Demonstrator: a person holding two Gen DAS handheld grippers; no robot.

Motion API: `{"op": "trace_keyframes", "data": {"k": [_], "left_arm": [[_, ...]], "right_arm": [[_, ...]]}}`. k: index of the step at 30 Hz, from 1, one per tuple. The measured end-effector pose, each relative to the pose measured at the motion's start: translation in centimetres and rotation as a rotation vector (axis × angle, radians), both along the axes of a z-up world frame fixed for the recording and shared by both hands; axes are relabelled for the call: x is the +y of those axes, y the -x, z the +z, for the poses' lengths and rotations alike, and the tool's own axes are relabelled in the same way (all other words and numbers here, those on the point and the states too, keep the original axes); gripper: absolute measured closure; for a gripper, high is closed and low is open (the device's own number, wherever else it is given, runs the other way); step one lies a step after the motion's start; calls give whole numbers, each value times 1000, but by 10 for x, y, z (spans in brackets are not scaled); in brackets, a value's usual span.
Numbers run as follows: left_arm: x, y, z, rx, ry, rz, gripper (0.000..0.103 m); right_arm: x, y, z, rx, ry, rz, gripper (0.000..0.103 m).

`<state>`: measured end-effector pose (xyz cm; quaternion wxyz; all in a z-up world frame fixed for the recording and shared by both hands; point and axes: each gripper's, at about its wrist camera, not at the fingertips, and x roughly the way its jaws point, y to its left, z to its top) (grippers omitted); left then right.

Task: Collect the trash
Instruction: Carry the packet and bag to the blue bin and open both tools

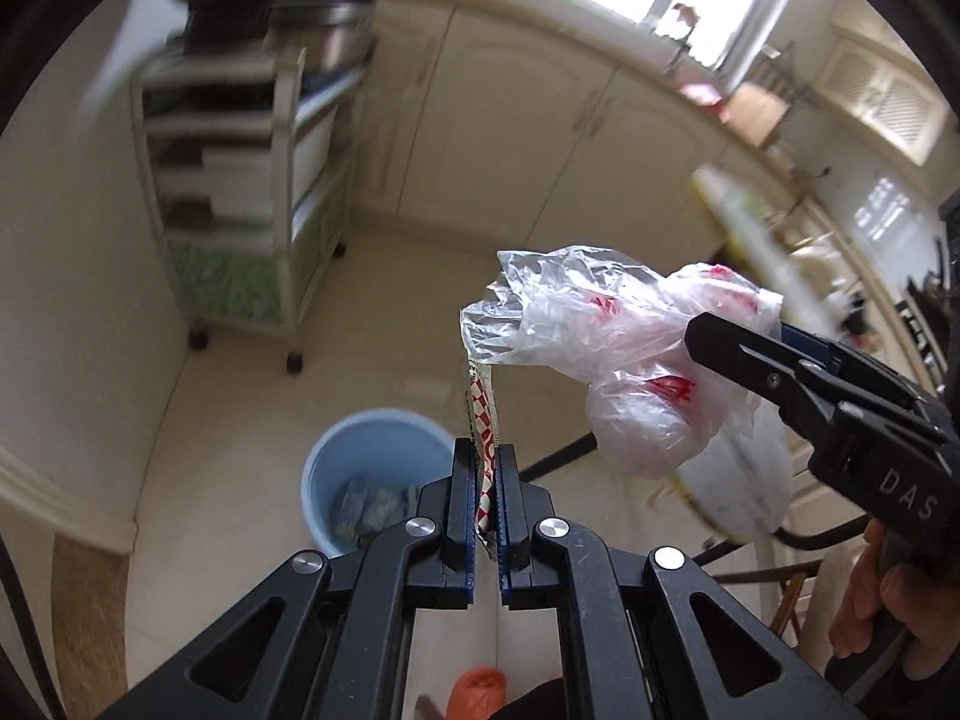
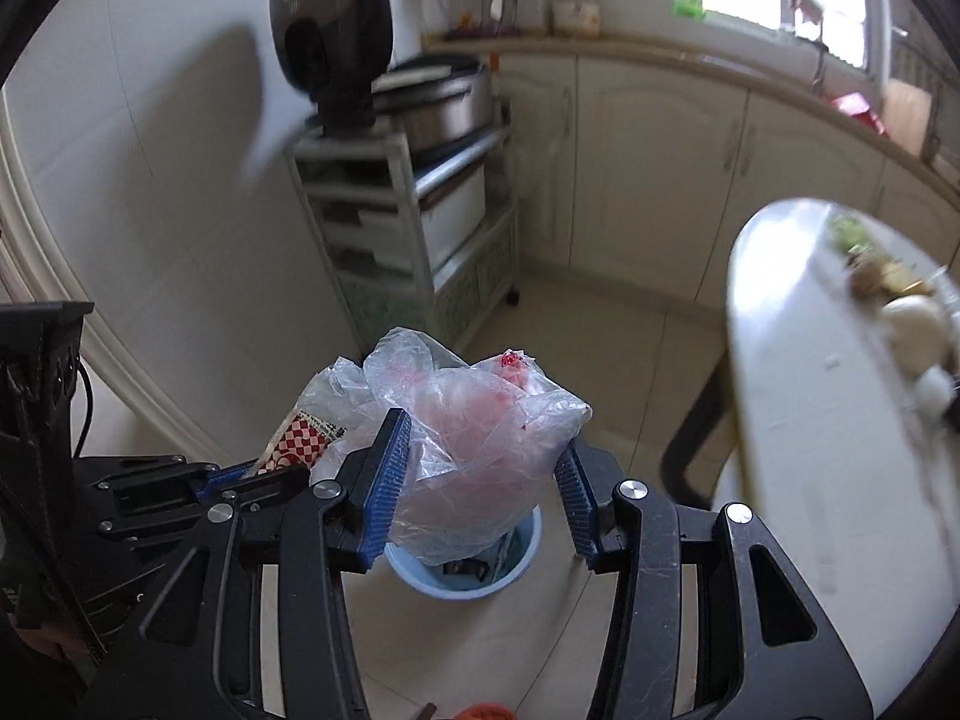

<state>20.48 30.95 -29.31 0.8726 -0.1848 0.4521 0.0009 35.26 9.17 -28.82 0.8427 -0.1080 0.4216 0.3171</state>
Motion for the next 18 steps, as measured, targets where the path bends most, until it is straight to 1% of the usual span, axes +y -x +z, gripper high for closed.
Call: {"op": "trace_keyframes", "data": {"k": [5,8,10,11,12,13,14,15,16,18], "left_arm": [[16,-31,-53,129,33,-2,101],[23,-49,-72,178,30,-5,100],[26,-61,-79,195,24,-3,96],[31,-67,-80,197,21,8,92],[30,-70,-81,202,19,19,81],[34,-72,-82,213,17,30,73],[30,-79,-81,221,8,44,62],[30,-80,-80,221,-9,68,61],[16,-87,-79,219,-21,87,61],[19,-83,-77,219,-30,128,55]], "right_arm": [[19,-21,-62,78,87,-10,58],[23,-35,-89,113,116,-23,58],[24,-43,-105,133,129,-32,58],[26,-48,-110,139,134,-35,58],[24,-53,-115,147,139,-39,57],[24,-57,-119,159,140,-43,57],[24,-60,-123,172,133,-48,57],[24,-63,-127,183,129,-54,57],[25,-66,-129,188,125,-58,57],[26,-68,-130,199,100,-56,55]]}}
